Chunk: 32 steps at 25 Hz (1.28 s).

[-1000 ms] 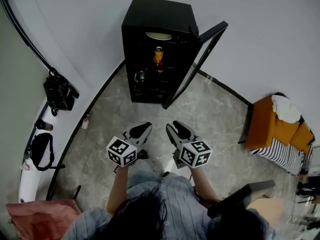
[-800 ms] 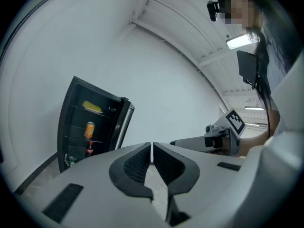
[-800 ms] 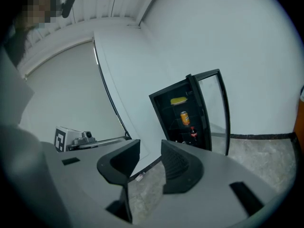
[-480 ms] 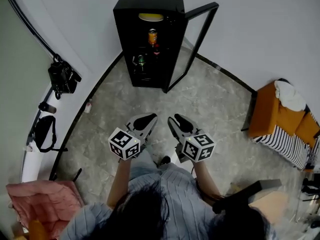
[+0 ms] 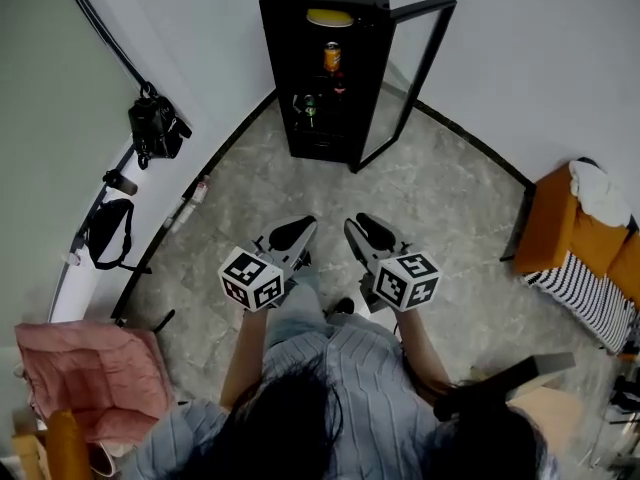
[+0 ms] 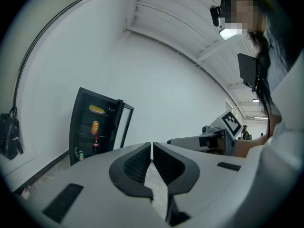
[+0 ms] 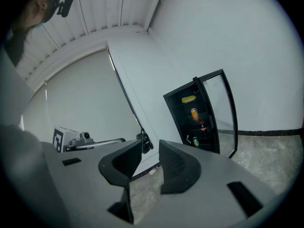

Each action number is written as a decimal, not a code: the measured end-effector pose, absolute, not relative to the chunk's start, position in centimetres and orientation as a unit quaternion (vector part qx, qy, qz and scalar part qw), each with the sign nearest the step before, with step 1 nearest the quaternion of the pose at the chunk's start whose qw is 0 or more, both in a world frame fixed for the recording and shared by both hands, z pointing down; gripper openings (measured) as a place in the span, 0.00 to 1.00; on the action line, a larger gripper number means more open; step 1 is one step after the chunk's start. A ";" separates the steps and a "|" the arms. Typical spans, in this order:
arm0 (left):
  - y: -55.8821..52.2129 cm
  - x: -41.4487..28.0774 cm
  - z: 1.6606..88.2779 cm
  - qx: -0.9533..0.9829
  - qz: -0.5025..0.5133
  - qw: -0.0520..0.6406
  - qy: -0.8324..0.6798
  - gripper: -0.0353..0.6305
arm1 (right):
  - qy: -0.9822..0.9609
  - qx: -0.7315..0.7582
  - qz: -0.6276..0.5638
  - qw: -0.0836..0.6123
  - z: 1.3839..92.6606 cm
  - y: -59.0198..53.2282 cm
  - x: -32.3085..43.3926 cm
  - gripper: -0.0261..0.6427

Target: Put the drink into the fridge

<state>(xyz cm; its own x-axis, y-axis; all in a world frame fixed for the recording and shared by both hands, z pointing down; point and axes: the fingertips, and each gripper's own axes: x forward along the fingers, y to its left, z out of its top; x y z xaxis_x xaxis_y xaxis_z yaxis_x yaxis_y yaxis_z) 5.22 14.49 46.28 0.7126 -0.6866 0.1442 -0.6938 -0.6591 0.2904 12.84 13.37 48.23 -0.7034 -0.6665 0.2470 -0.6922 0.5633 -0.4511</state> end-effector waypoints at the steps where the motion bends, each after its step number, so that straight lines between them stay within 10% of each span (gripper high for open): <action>1: 15.1 5.2 46.3 0.910 0.009 0.165 -0.381 0.07 | -0.886 0.381 0.265 0.026 48.2 13.9 12.8 0.21; 32: 18.7 8.0 45.5 0.919 0.000 0.158 -0.361 0.07 | -0.897 0.379 0.223 0.047 47.5 17.3 13.7 0.16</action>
<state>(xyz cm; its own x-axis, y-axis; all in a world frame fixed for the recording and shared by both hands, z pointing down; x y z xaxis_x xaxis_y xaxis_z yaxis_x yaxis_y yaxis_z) 8.02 18.70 45.48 0.7387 -0.6643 0.1144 -0.6643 -0.6886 0.2908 13.68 17.30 47.47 -0.7090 -0.6581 0.2533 -0.7001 0.6137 -0.3651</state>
